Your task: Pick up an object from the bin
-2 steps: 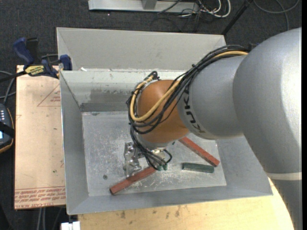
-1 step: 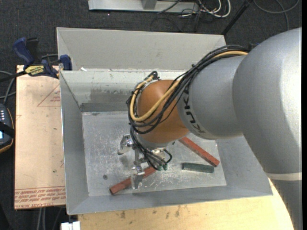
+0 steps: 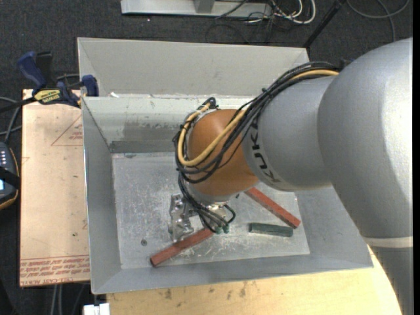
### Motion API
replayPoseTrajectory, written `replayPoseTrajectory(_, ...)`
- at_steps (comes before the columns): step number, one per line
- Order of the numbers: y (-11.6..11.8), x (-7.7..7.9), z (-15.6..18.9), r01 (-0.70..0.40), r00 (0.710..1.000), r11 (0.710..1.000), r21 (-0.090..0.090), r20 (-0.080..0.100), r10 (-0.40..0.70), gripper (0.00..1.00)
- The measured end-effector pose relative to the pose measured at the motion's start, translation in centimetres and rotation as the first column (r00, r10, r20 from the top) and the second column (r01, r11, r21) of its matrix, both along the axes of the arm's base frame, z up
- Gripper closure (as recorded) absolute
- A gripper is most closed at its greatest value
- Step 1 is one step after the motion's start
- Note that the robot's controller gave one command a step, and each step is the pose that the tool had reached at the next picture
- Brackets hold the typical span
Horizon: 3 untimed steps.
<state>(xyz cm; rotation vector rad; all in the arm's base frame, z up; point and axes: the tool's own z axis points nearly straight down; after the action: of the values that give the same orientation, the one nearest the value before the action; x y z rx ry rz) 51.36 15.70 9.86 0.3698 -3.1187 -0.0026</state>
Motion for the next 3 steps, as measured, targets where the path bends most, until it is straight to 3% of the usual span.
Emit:
replayPoseTrajectory(1,0.00,0.00,0.00,0.000,1.000,1.000,0.000,0.000,0.000,0.00)
replayPoseTrajectory(2,0.00,0.00,0.00,0.000,1.000,1.000,0.000,0.000,0.000,1.00)
replayPoseTrajectory(3,0.00,0.00,0.00,0.000,1.000,1.000,0.000,0.000,0.000,0.00)
